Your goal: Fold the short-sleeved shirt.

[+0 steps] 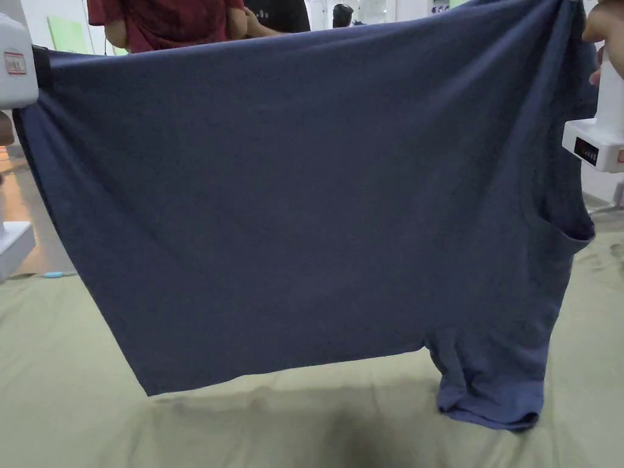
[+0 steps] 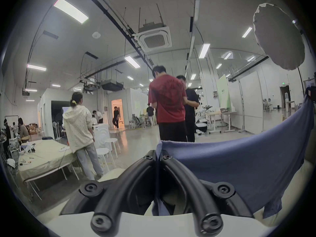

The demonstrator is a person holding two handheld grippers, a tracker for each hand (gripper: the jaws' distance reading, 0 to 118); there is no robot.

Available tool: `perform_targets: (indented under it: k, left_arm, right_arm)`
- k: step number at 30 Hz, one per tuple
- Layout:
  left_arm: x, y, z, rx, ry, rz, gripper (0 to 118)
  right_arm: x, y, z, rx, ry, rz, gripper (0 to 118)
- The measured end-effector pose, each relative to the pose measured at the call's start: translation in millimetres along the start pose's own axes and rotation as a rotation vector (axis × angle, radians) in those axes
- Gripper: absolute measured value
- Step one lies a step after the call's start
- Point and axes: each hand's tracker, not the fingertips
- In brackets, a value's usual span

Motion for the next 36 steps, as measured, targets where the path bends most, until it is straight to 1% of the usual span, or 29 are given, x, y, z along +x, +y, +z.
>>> perform_targets:
  k: [6,8,10,14,19,23,26,30,33,36]
  left_arm:
    - [20,-87,-15,-0.138,-0.024,0.017,3]
    - [26,-108,-14,-0.171,-0.025,-0.006,3]
    - [32,-129,-11,-0.192,-0.03,-0.04,3]
    - [41,-162,-2,-0.249,-0.05,-0.061,3]
    - [43,-179,24,-0.282,-0.065,-0.06,3]
    - [40,-178,59,-0.29,-0.078,-0.1,3]
    - [28,-172,97,-0.297,-0.111,-0.076,3]
    - [6,-164,158,-0.273,-0.146,-0.048,3]
    - [-15,-167,201,-0.271,-0.168,-0.029,3]
    - [-35,-177,248,-0.294,-0.189,0.018,3]
  right_arm:
    - [-2,-97,-11,-0.121,0.032,0.053,8]
    - [-1,-126,-11,-0.157,0.036,0.066,8]
    - [1,-150,-10,-0.197,0.041,0.058,8]
    - [5,-180,-6,-0.251,0.036,0.039,8]
    - [16,-189,15,-0.259,0.05,0.025,8]
    - [31,-181,49,-0.252,0.077,-0.006,8]
    - [45,-170,86,-0.247,0.082,-0.017,8]
    - [67,-153,150,-0.236,0.101,-0.038,8]
    - [81,-146,206,-0.237,0.13,-0.046,8]
    - [97,-147,267,-0.254,0.163,-0.06,8]
